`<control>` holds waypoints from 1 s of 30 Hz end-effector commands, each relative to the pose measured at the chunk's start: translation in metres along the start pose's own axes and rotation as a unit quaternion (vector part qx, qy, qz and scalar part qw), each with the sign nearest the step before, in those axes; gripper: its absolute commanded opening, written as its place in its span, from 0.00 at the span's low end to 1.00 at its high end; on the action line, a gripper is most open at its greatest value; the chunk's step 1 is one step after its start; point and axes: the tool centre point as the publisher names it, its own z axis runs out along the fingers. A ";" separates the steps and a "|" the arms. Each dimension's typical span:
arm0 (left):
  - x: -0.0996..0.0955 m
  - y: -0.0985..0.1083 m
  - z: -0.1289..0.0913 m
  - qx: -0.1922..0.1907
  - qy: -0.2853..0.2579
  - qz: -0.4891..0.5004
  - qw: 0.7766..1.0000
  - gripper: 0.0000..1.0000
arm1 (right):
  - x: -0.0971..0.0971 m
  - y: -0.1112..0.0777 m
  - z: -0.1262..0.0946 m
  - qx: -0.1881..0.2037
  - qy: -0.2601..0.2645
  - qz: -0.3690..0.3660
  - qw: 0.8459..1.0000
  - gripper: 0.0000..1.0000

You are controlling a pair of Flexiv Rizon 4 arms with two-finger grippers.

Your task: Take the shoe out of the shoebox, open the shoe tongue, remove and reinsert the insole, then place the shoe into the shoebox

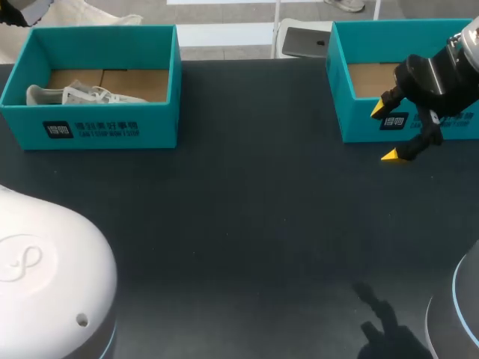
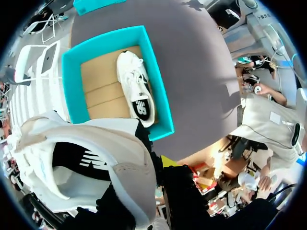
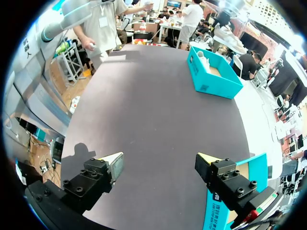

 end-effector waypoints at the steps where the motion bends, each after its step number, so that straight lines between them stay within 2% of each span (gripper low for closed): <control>1: -0.033 0.004 0.008 0.033 0.019 -0.013 0.999 0.00 | 0.000 0.000 0.001 0.001 0.000 0.000 1.000 1.00; 7: -0.056 0.001 0.013 0.044 0.028 -0.049 0.997 0.00 | 0.000 0.000 0.001 0.001 0.000 0.000 1.000 1.00; 21: -0.056 0.001 0.013 0.044 0.028 -0.049 0.997 0.00 | 0.000 0.000 0.001 0.001 0.000 0.000 1.000 1.00; 22: -0.056 0.000 0.015 0.040 0.034 0.007 0.999 0.00 | 0.000 0.000 0.001 0.001 0.000 0.000 1.000 1.00; 23: -0.055 -0.002 0.018 0.019 0.031 0.072 0.997 0.00 | 0.000 0.000 0.001 0.001 0.000 0.000 1.000 1.00; 24: -0.054 -0.001 0.019 0.010 0.013 0.103 0.995 0.00 | 0.000 0.000 0.001 0.001 0.000 0.000 1.000 1.00; 25: -0.053 0.001 0.022 -0.022 0.011 0.179 0.983 0.00 | 0.000 0.000 0.001 0.001 0.000 0.000 1.000 1.00; 26: -0.055 0.006 0.023 -0.025 -0.006 0.228 0.973 0.00 | 0.000 0.000 0.001 0.001 0.000 0.000 1.000 1.00; 28: -0.055 0.014 0.025 -0.070 -0.033 0.319 0.945 0.00 | 0.000 0.000 0.001 0.001 0.000 0.000 1.000 1.00; 29: -0.056 0.018 0.026 -0.081 -0.048 0.332 0.939 0.00 | 0.000 0.000 0.001 0.001 0.000 0.000 1.000 1.00; 30: -0.058 0.020 0.025 -0.099 -0.041 0.376 0.920 0.00 | 0.000 0.000 0.001 0.001 0.000 0.000 1.000 1.00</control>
